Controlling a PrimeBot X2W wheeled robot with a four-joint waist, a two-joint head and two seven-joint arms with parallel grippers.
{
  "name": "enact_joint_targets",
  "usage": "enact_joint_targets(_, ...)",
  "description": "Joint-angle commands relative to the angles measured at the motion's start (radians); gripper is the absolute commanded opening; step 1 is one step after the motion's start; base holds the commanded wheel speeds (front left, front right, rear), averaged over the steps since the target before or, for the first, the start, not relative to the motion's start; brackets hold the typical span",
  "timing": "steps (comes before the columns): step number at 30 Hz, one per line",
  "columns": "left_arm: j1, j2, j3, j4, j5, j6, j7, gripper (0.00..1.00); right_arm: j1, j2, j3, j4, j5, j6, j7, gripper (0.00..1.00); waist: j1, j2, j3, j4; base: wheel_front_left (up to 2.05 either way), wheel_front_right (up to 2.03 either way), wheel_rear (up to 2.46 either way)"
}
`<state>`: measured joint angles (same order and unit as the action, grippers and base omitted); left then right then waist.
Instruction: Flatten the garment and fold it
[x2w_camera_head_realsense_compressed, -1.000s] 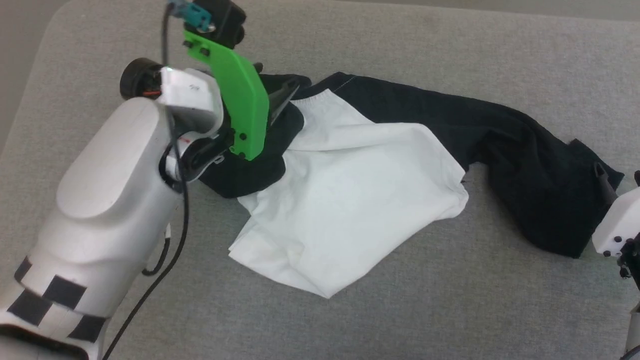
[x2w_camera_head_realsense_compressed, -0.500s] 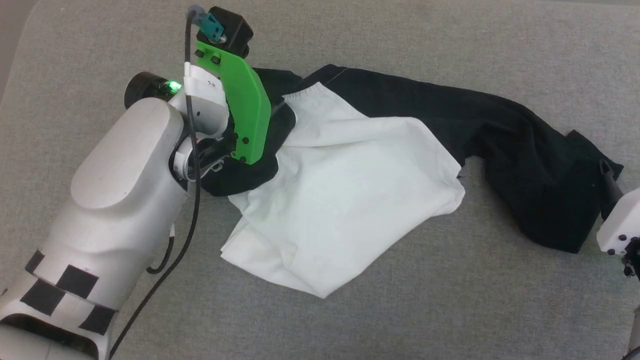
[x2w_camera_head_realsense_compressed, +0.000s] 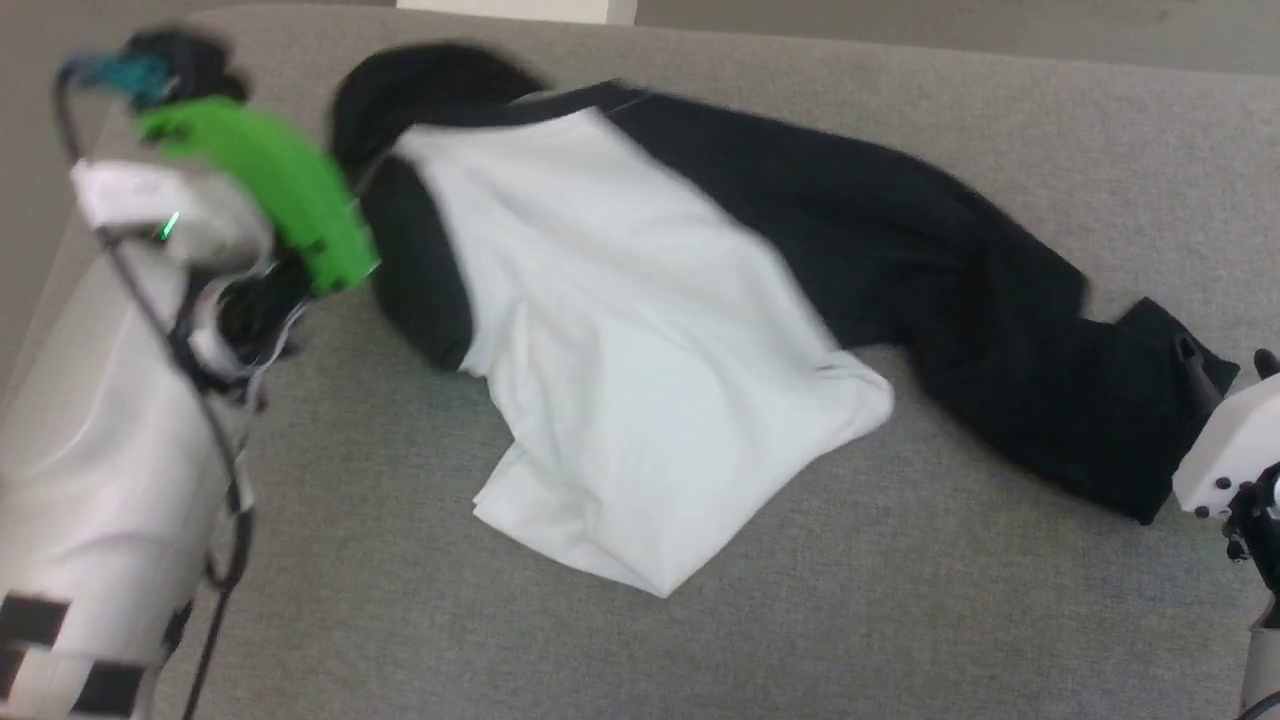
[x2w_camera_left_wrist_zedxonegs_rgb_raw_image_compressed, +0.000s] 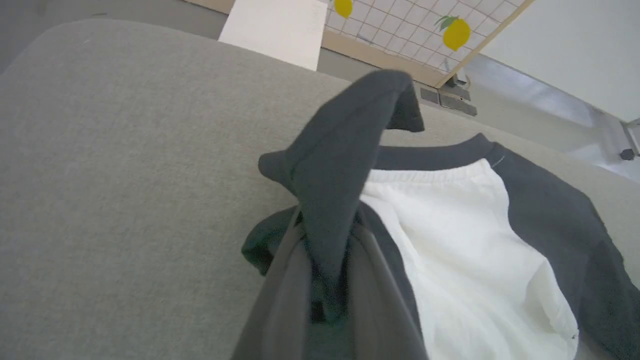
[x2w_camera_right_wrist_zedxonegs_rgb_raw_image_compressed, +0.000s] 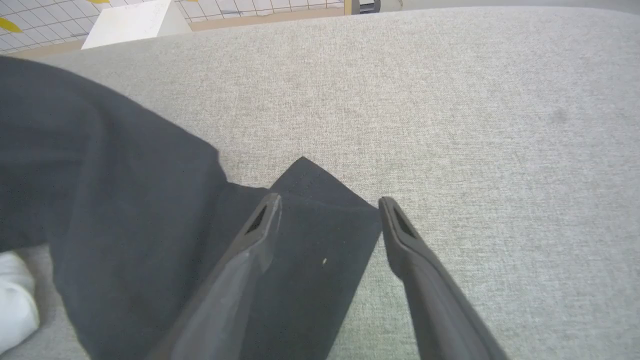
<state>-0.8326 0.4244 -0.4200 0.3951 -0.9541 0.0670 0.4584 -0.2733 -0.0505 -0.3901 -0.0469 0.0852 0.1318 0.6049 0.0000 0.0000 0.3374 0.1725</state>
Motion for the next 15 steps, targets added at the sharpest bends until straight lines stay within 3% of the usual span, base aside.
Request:
enact_joint_targets(1,0.089,0.035,0.024,0.024,-0.015,0.054,-0.002,0.00,0.011,0.000,0.003,0.009,0.009,-0.001,-0.013,1.00,0.0000,0.0000,-0.023,0.011,0.00,0.00,0.00)
enact_joint_targets(5,0.199,0.036,0.054,0.059,-0.059,0.120,0.014,0.00,0.022,0.000,0.010,0.021,0.014,-0.001,-0.017,1.00,0.0000,0.0000,-0.028,0.017,0.00,0.00,0.00)
enact_joint_targets(8,0.251,0.019,0.074,0.077,-0.093,0.143,0.013,0.00,0.028,0.000,0.021,0.027,0.015,-0.001,-0.016,1.00,0.0000,0.0000,-0.031,0.016,0.00,0.00,0.00)
enact_joint_targets(9,0.260,0.013,0.083,0.076,-0.103,0.141,0.006,0.09,0.029,0.000,0.024,0.028,0.014,-0.001,-0.015,1.00,0.0000,0.0000,-0.032,0.017,0.00,0.00,0.00)
enact_joint_targets(10,0.268,0.006,0.097,0.074,-0.113,0.137,-0.013,1.00,0.030,0.000,0.030,0.029,0.014,-0.001,-0.016,1.00,0.0000,0.0000,-0.034,0.018,0.00,0.00,0.00)
enact_joint_targets(15,0.288,0.009,0.188,0.013,-0.105,0.093,-0.223,1.00,0.027,0.000,0.074,0.027,0.016,-0.001,-0.025,1.00,0.0000,0.0000,-0.049,0.019,0.00,0.00,0.00)
